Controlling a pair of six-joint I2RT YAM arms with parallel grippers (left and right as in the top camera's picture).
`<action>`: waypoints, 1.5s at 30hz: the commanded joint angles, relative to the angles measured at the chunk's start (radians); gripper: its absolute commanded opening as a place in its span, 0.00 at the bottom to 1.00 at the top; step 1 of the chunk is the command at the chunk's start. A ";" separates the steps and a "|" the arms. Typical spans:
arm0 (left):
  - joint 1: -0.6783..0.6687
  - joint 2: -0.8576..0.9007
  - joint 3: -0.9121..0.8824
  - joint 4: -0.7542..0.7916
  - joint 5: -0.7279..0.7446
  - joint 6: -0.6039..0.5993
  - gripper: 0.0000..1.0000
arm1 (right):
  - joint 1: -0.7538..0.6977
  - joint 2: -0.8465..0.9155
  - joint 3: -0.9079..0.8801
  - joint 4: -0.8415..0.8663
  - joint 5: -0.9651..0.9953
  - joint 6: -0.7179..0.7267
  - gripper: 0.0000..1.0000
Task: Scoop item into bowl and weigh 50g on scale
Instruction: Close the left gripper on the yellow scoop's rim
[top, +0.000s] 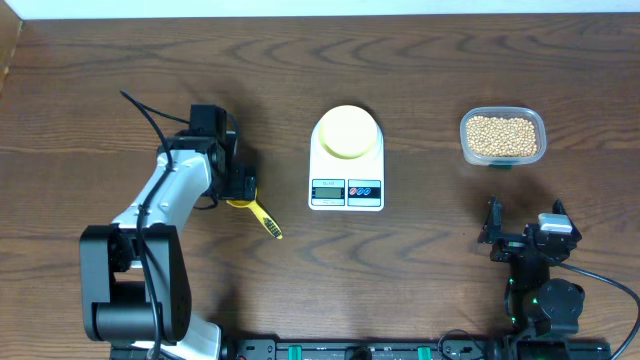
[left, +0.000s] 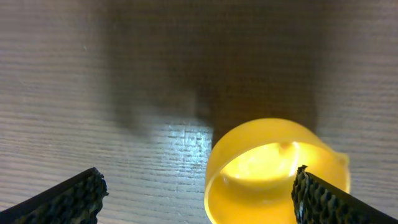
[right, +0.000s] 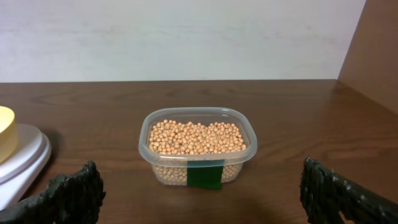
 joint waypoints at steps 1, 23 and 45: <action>0.004 0.010 -0.020 0.006 -0.009 0.010 0.98 | 0.008 -0.006 -0.001 -0.003 0.011 0.016 0.99; 0.004 0.011 -0.065 0.052 -0.007 0.009 0.98 | 0.008 -0.006 -0.001 -0.003 0.011 0.016 0.99; 0.004 0.011 -0.065 0.052 -0.005 0.006 0.98 | 0.008 -0.006 -0.001 -0.003 0.011 0.016 0.99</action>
